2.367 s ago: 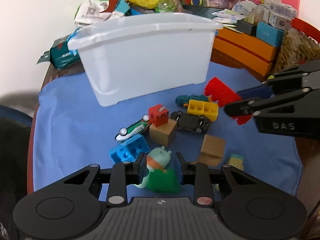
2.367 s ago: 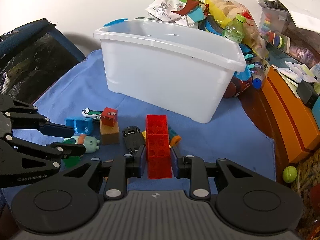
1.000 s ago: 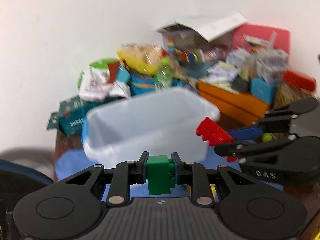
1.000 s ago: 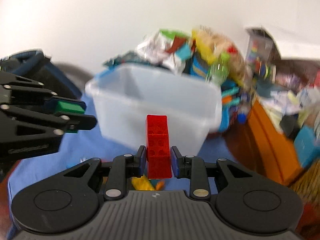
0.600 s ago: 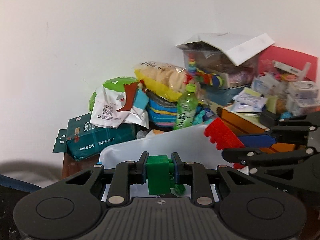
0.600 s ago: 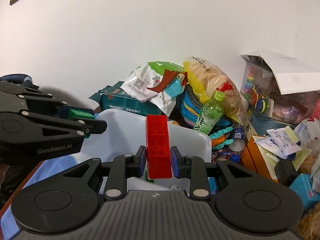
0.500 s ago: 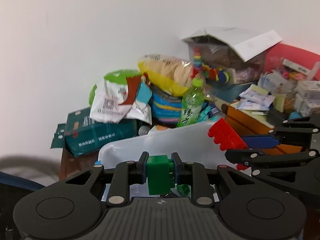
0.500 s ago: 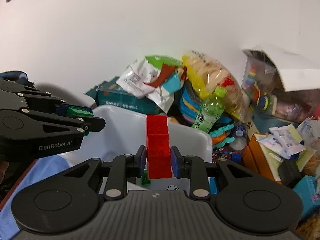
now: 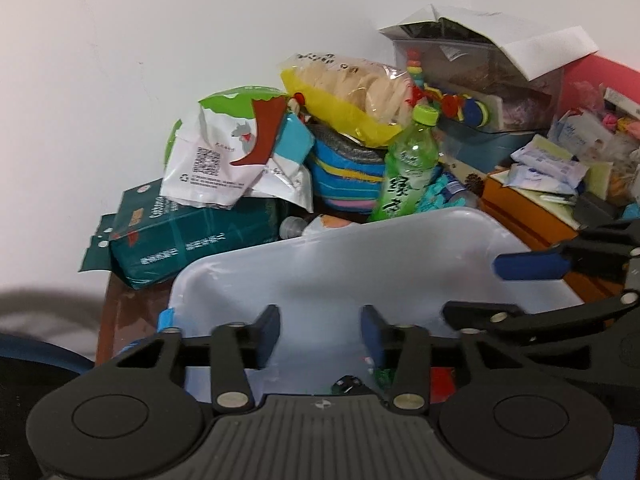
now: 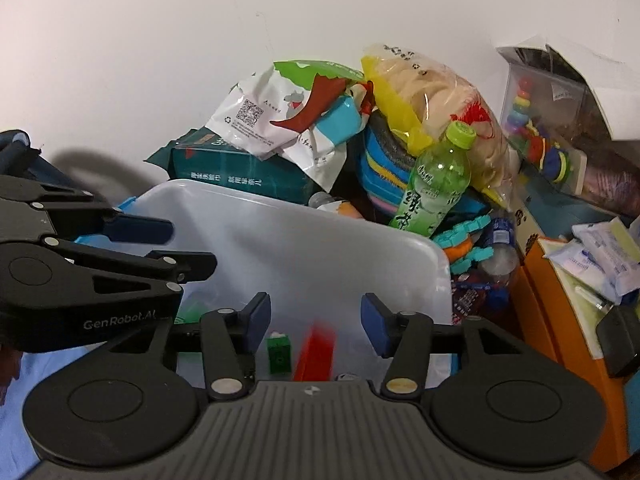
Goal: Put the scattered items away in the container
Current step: 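Carry both bricks over the white bin and open both tools to drop them, then move both tools back down to the remaining toys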
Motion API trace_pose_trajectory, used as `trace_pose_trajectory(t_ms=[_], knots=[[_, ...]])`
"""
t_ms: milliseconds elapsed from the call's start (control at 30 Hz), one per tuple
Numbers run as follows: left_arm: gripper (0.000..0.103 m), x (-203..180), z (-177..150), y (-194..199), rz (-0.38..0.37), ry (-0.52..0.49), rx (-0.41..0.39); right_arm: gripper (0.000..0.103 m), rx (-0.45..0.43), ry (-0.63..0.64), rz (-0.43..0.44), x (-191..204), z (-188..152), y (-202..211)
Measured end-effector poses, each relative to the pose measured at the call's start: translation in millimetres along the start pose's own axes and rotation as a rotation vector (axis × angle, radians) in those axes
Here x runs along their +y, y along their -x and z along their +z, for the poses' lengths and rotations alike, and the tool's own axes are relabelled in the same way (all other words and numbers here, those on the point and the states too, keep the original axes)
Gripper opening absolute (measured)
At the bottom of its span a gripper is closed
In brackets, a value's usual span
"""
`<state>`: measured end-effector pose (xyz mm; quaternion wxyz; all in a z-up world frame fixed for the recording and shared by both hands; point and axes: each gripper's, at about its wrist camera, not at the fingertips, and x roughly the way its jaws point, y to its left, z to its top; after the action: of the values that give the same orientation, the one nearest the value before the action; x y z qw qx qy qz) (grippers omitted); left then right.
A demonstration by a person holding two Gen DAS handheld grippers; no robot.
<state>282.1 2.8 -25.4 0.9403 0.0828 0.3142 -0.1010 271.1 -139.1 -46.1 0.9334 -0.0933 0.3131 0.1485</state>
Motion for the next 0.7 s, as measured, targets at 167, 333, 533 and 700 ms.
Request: trace_pose_trajectory(t_ms=[167,333,533,700], knots=[[0.068,3.4,-0.9,14.4,0.007,0.01,-0.017,0.054,-0.015,-0.004,-0.011,-1.2,0.8,8.4],[0.073,1.7,-8.2,48.3,0.002,0.014,-0.058,0.054,-0.047,0.006,-0.009,3.7,1.7,32.9],[0.074,-1.3,-35.3,88.3,-0.015,0.02,-0.075,0.054,-0.071,0.022,-0.001,16.5,-12.1,71.2],[0.074,-4.3,-78.1,95.1,-0.034,0.028,-0.004,0.054,-0.041,0.061,0.014,31.2,-44.1,91.3]])
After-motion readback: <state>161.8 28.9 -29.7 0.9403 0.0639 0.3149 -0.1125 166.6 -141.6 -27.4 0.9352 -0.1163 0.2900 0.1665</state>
